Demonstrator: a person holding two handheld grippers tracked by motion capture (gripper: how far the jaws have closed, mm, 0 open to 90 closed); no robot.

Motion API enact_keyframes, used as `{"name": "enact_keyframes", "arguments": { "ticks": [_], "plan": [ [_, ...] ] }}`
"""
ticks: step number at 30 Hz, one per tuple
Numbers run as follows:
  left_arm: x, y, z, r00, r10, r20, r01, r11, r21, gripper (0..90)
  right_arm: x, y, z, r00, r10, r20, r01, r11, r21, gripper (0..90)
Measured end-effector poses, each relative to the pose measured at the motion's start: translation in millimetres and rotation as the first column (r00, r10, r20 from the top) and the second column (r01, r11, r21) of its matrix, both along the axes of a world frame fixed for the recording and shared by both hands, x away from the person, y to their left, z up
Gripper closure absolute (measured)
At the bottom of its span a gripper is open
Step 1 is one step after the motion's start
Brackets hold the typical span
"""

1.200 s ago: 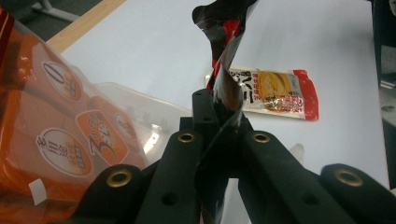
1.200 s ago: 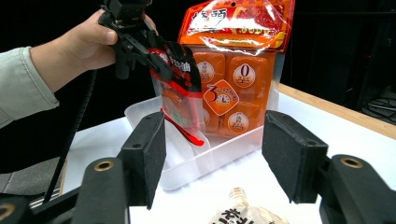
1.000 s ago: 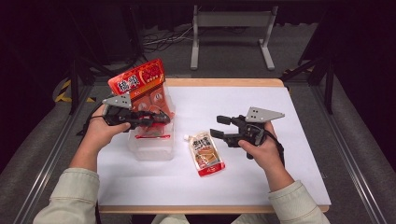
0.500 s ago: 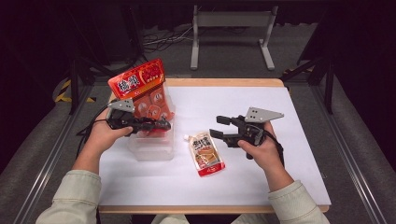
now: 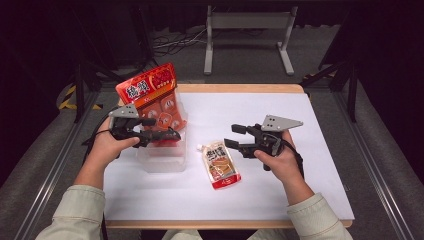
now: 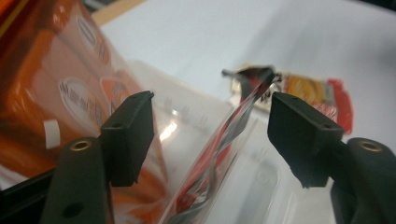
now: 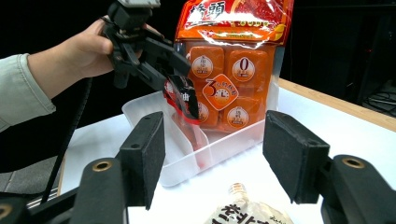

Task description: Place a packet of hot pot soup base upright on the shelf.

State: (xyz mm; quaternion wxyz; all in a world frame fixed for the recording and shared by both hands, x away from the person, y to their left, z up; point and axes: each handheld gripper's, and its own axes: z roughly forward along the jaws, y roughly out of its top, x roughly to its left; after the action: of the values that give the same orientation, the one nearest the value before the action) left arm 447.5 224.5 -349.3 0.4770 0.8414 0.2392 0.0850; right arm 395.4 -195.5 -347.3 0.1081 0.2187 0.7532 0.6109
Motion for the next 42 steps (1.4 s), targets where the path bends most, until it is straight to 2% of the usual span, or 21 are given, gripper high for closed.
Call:
{"name": "enact_keyframes", "arguments": {
  "ticks": [1,4,7,10,14,15,16,18,20,24,28,32,34,42],
  "plan": [
    [-1.7,1.0,1.7,1.0000,0.005,0.001,-0.005,0.9996,-0.029,30.8,0.2,-0.1,-0.2,1.0000,-0.001,-0.001,0.001,1.0000,0.000,39.5],
    [-5.7,1.7,7.2,0.9987,0.025,0.044,-0.022,0.9986,-0.049,22.6,1.1,-0.6,-1.0,1.0000,-0.004,-0.006,0.004,1.0000,-0.001,38.7],
    [-15.2,0.6,15.4,0.9960,0.048,0.076,-0.043,0.9963,-0.075,19.6,3.4,-0.9,-3.0,0.9998,-0.017,-0.013,0.017,0.9998,-0.007,38.1],
    [-21.2,0.0,19.4,0.9932,0.073,0.091,-0.065,0.9938,-0.090,17.3,4.7,-1.0,-4.7,0.9994,-0.025,-0.022,0.025,0.9996,-0.012,38.1],
    [-35.2,-1.4,26.0,0.9895,0.112,0.092,-0.101,0.9882,-0.115,14.9,7.9,-1.0,-8.5,0.9983,-0.046,-0.035,0.045,0.9983,-0.038,38.0],
    [-42.7,-2.7,28.3,0.9845,0.144,0.101,-0.133,0.9855,-0.105,14.5,10.0,-0.6,-11.0,0.9975,-0.053,-0.047,0.051,0.9975,-0.048,37.5],
    [-42.7,-2.7,28.3,0.9845,0.144,0.101,-0.133,0.9855,-0.105,13.9,10.0,-0.6,-11.0,0.9975,-0.053,-0.047,0.051,0.9975,-0.048,37.5],
    [-57.1,-4.6,31.4,0.9825,0.159,0.097,-0.147,0.9813,-0.125,14.0,13.0,0.9,-14.7,0.9960,-0.061,-0.065,0.057,0.9958,-0.072,36.3],
    [-64.0,-5.7,32.0,0.9807,0.165,0.104,-0.151,0.9797,-0.132,13.5,15.9,2.1,-18.1,0.9948,-0.068,-0.076,0.061,0.9941,-0.090,35.7],
    [-77.4,-6.0,26.7,0.9767,0.185,0.109,-0.167,0.9738,-0.155,11.5,21.4,4.4,-25.3,0.9917,-0.079,-0.102,0.067,0.9911,-0.115,33.6],
    [-87.3,-0.9,17.6,0.9763,0.194,0.096,-0.172,0.9637,-0.205,11.4,24.9,4.7,-31.9,0.9892,-0.087,-0.118,0.071,0.9883,-0.136,32.7],
    [-93.1,1.5,15.3,0.9753,0.196,0.102,-0.177,0.9690,-0.173,11.8,28.2,5.1,-36.6,0.9876,-0.093,-0.126,0.074,0.9862,-0.148,31.6],
    [-96.1,0.6,14.6,0.9772,0.188,0.099,-0.172,0.9732,-0.153,11.8,29.6,6.7,-39.3,0.9872,-0.093,-0.130,0.072,0.9849,-0.157,30.5],
    [-109.3,-4.7,15.3,0.9822,0.173,0.073,-0.162,0.9778,-0.133,11.7,37.5,16.2,-51.9,0.9844,-0.092,-0.150,0.064,0.9807,-0.185,28.2]
  ]
}}
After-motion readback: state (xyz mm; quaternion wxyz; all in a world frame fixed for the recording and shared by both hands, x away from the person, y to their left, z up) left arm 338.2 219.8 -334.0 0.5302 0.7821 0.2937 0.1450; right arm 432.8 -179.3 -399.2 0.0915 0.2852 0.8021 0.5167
